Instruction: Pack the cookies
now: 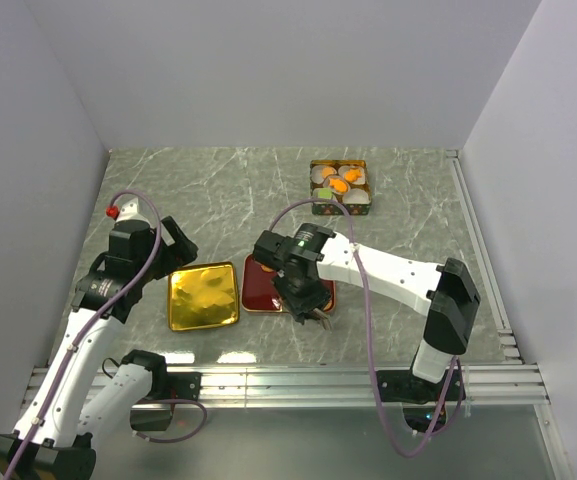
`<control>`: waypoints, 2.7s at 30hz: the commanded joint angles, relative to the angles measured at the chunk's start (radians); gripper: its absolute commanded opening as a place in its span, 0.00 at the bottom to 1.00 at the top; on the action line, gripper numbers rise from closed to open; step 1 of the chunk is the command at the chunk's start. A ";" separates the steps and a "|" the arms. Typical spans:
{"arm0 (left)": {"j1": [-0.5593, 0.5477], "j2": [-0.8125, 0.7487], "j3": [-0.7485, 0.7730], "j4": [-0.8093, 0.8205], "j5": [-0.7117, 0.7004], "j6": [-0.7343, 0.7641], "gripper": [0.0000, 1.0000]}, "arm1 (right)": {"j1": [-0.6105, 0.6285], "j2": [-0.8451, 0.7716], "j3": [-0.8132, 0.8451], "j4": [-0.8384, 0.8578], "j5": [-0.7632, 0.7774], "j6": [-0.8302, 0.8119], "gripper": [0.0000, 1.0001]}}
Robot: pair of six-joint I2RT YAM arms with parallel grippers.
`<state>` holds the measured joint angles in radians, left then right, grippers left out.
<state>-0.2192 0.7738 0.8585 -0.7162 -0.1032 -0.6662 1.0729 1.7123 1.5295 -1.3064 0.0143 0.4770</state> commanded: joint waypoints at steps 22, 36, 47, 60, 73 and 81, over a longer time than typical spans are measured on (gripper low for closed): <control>0.001 -0.021 0.005 0.023 -0.020 0.005 0.93 | 0.018 0.063 0.067 -0.045 0.030 -0.025 0.38; 0.001 -0.013 0.005 0.023 -0.020 0.005 0.93 | 0.015 0.136 0.291 -0.096 0.079 -0.043 0.37; 0.001 -0.007 0.005 0.021 -0.021 0.004 0.93 | -0.005 0.176 0.388 -0.103 0.065 -0.044 0.37; 0.001 -0.008 0.007 0.020 -0.024 0.004 0.95 | -0.129 0.204 0.544 -0.093 -0.011 -0.049 0.37; 0.001 -0.001 0.007 0.015 -0.038 -0.001 0.95 | -0.367 0.211 0.681 -0.056 -0.148 -0.060 0.37; 0.001 -0.005 0.010 0.011 -0.053 -0.007 0.96 | -0.499 0.221 0.718 -0.036 -0.194 -0.092 0.37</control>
<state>-0.2192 0.7738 0.8585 -0.7193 -0.1310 -0.6697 0.6155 1.9331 2.1937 -1.3552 -0.1429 0.4168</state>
